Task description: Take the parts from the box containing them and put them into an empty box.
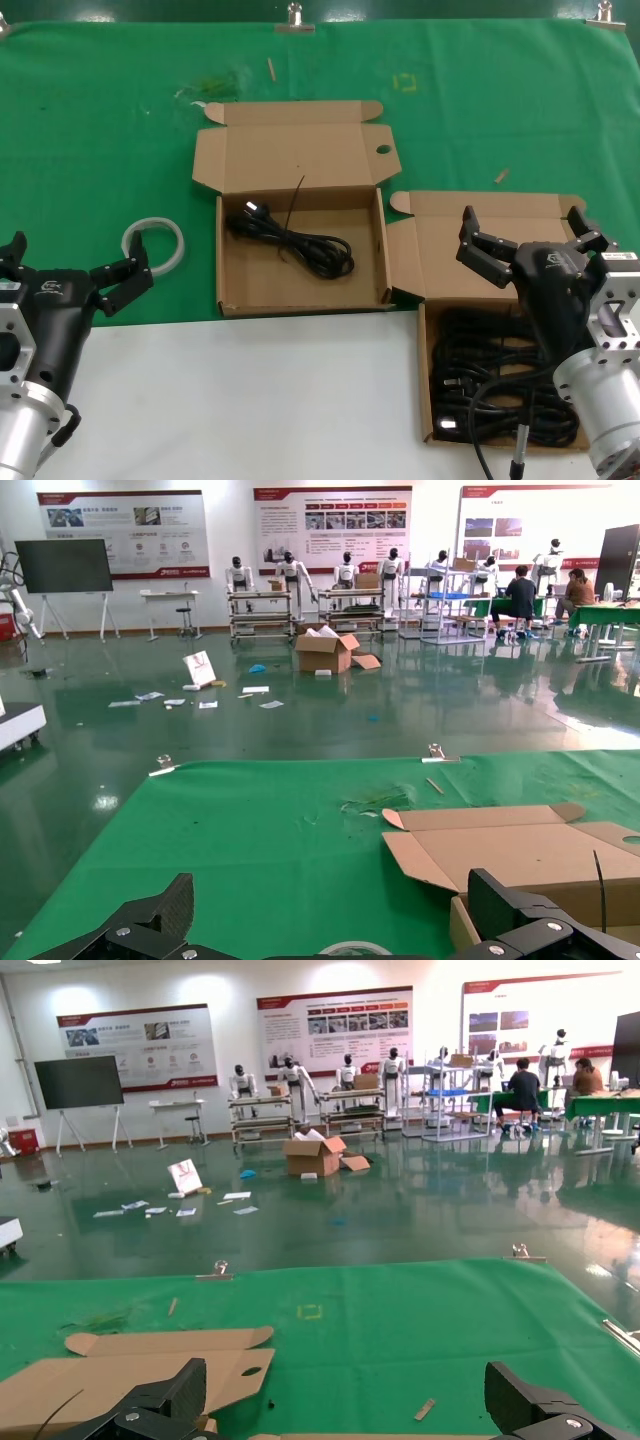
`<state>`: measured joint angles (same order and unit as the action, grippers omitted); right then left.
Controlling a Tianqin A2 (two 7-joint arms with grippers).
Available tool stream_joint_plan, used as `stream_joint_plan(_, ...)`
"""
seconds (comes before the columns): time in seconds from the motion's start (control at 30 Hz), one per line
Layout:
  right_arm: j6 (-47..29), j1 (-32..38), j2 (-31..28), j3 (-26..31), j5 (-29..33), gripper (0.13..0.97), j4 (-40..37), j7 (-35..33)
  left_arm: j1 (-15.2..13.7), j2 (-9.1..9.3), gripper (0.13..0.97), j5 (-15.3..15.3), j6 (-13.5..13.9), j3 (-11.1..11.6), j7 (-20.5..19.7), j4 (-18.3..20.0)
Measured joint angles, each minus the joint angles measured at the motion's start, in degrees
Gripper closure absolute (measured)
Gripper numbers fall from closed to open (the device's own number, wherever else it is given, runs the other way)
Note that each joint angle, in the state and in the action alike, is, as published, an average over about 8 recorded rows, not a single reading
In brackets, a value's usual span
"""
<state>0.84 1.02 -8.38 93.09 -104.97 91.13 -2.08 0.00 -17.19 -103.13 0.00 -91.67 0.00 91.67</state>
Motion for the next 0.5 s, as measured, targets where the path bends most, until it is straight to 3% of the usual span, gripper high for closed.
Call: stream_joint_plan(0.5,0.00,0.00,0.00,0.00,0.00,0.129,0.00,0.00,0.00,0.00,0.132,0.00,0.00,0.00,0.00,0.00)
